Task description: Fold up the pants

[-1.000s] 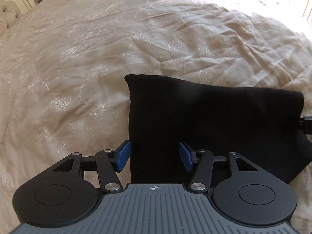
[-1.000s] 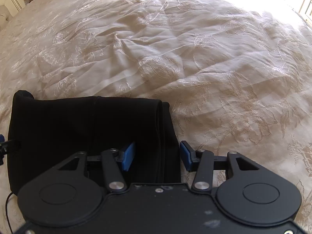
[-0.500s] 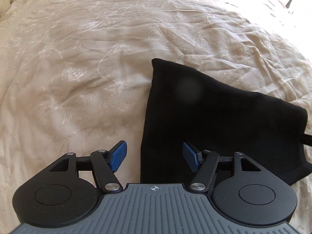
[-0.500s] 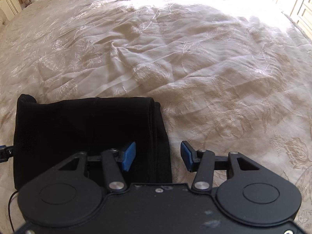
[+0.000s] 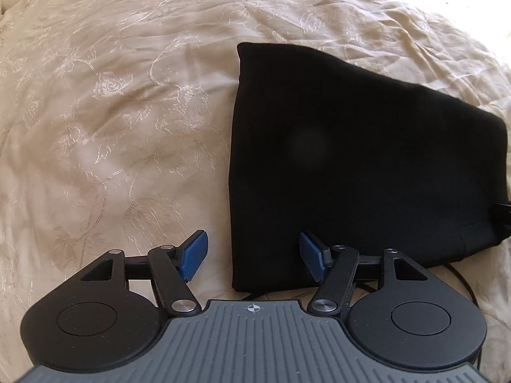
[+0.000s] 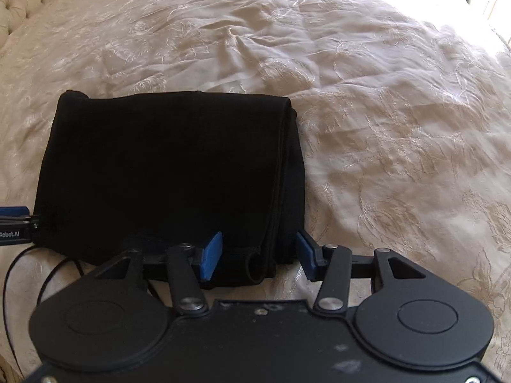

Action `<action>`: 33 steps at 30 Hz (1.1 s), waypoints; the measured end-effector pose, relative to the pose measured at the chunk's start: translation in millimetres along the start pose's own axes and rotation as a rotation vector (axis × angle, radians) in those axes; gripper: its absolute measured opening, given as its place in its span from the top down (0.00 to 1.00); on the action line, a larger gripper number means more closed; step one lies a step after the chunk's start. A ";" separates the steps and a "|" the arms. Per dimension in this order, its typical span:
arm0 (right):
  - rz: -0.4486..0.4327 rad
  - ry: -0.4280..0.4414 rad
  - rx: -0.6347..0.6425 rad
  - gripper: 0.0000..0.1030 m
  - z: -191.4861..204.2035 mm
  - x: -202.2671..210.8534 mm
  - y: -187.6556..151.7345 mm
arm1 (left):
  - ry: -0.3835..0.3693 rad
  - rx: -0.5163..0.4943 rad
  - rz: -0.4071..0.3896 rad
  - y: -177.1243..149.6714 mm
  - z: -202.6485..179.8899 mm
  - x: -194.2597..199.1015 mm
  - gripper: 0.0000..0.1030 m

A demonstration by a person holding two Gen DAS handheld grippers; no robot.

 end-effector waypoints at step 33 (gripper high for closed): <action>0.065 0.179 -0.217 0.28 -26.3 -72.8 38.8 | -0.151 0.039 -0.001 45.6 7.7 -33.9 0.35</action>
Point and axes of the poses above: each gripper's, at about its wrist camera, not at the fingertips, and x roughly against the way its jaws point, z to its left, y to its top, the point moved 5 cm from there along -x, roughly the way its jaws point, and after that the axes turned 12 degrees about -z, right-handed, at the moved point
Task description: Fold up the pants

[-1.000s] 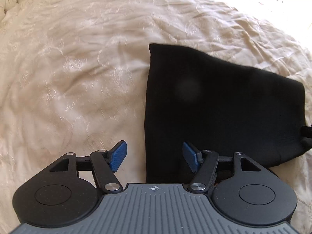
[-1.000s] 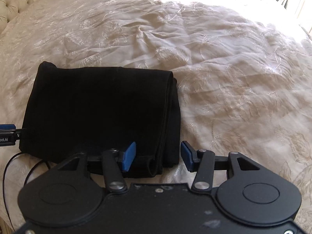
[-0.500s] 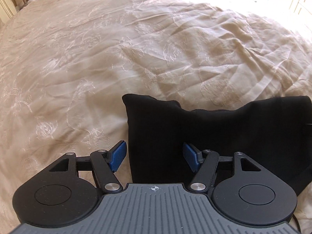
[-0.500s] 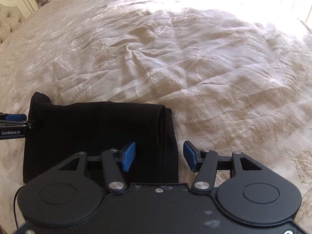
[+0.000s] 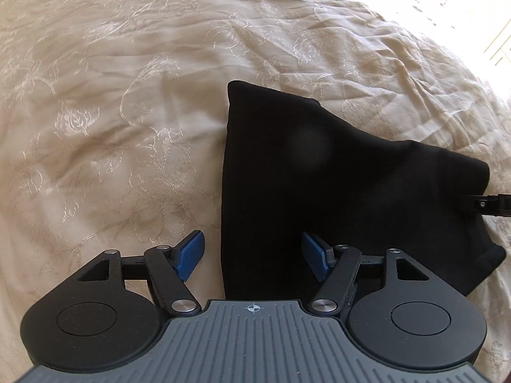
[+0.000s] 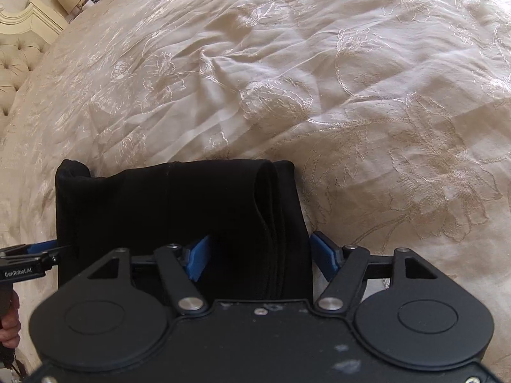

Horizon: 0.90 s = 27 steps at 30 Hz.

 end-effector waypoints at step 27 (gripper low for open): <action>-0.107 0.088 0.100 0.78 55.5 67.8 15.6 | 0.028 0.196 -0.155 19.4 -35.1 58.6 0.86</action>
Point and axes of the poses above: each gripper's, at about its wrist camera, not at the fingertips, and x roughly against the way its jaws point, z to its left, y to its top, the point moved 5 cm from there along -x, roughly the way its jaws point, and after that the axes turned 12 degrees about -z, right-handed, at the moved point
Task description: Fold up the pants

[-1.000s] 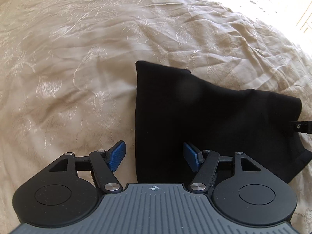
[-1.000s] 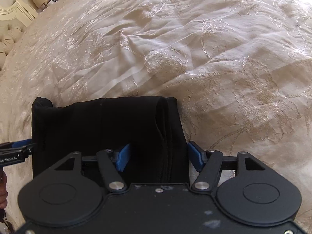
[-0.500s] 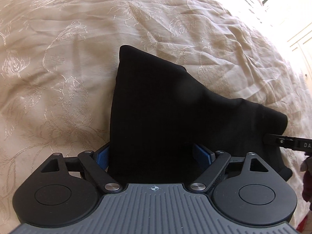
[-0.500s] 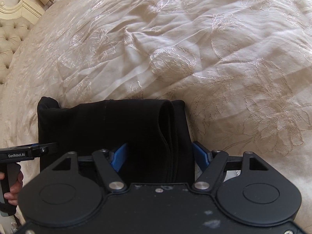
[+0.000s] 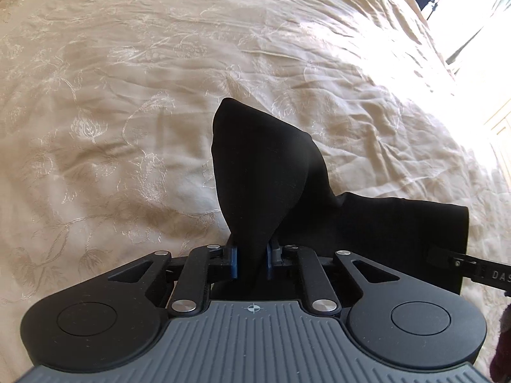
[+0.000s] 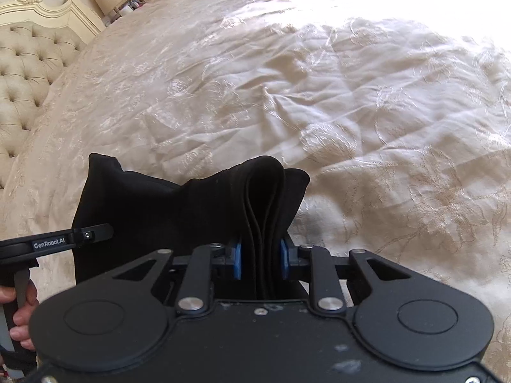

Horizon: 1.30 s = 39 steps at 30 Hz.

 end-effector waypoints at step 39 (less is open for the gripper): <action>-0.046 -0.052 0.291 0.68 323.2 -152.0 35.0 | 0.225 0.246 -0.062 87.0 339.7 26.6 0.76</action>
Point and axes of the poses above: each gripper's, at about its wrist camera, not at the fingertips, and x roughly against the way its jaws point, z to its left, y to its top, the point moved 5 cm from there along -x, roughly the way its jaws point, and after that the axes turned 12 degrees about -z, right-handed, at the moved point
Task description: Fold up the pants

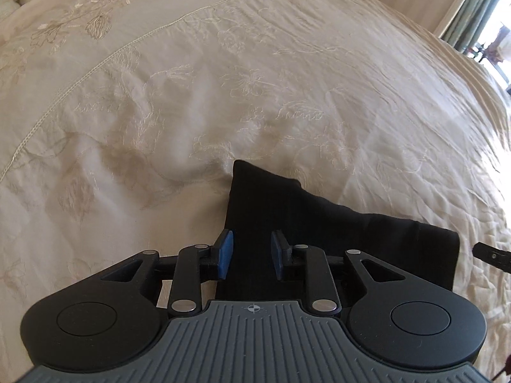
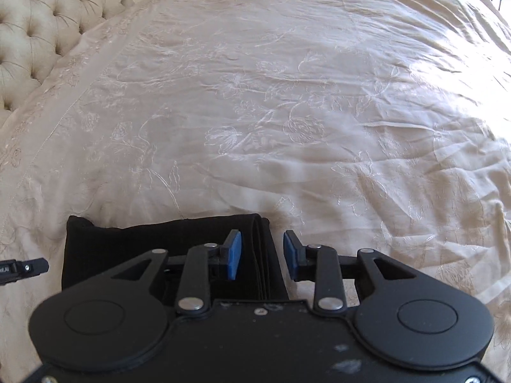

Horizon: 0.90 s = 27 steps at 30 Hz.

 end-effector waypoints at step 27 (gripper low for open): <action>0.097 0.048 0.159 0.75 35.3 -49.6 -25.6 | 0.026 -0.165 -0.041 27.1 -26.4 -68.1 0.66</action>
Point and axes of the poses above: each gripper's, at about its wrist camera, not at the fingertips, and x roughly against the way its jaws point, z to its left, y to its top, the point moved 5 cm from there along -x, roughly the way its jaws point, and after that the axes turned 12 degrees about -z, right-handed, at the moved point
